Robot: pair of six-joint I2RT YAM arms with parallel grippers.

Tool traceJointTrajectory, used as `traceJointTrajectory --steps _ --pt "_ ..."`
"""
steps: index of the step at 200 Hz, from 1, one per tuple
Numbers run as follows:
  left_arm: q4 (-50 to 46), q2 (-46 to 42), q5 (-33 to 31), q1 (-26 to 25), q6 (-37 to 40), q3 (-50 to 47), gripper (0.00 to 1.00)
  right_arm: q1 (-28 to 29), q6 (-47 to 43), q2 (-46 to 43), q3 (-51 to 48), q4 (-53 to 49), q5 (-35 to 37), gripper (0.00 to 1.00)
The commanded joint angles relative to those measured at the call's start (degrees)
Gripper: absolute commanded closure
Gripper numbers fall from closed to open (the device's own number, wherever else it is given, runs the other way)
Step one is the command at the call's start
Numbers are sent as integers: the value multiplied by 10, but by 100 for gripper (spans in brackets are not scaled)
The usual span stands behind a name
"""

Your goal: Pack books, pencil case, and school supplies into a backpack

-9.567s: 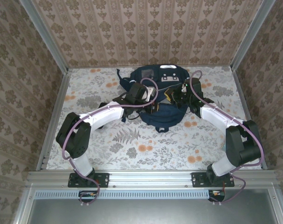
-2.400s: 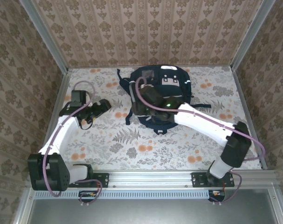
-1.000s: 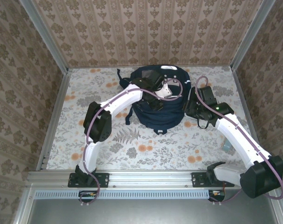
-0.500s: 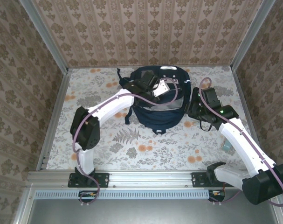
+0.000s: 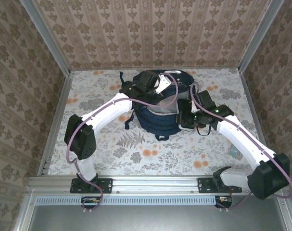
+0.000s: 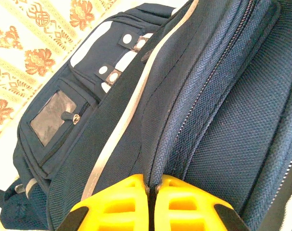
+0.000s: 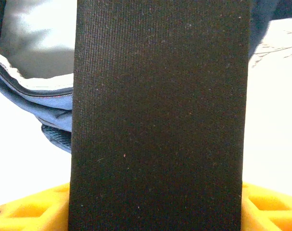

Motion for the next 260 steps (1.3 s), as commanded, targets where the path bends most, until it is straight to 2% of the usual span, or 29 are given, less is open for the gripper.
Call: traceJointTrajectory --steps 1,36,63,120,131,153,178,207,238,260 --pt "67 -60 21 -2 -38 -4 100 1 13 43 45 21 -31 34" --pt "69 -79 35 -1 -63 -17 100 0 105 118 70 100 -27 34" --pt "61 -80 54 -1 -88 -15 100 1 185 168 78 186 -53 34" --pt "43 -76 68 4 -130 -12 100 23 235 238 114 264 -99 33" --pt "40 -75 73 8 -138 -10 100 23 250 246 108 285 -102 30" --pt "38 -70 86 15 -158 -7 100 23 287 249 71 374 -123 14" --pt "31 -66 94 24 -171 -4 100 22 299 235 45 416 -134 11" --pt "29 -62 104 31 -179 -7 100 19 297 212 15 424 -138 16" --pt "28 -57 114 33 -185 -4 100 19 315 217 -10 460 -158 36" --pt "26 -51 125 34 -191 3 100 21 348 242 -14 515 -164 42"
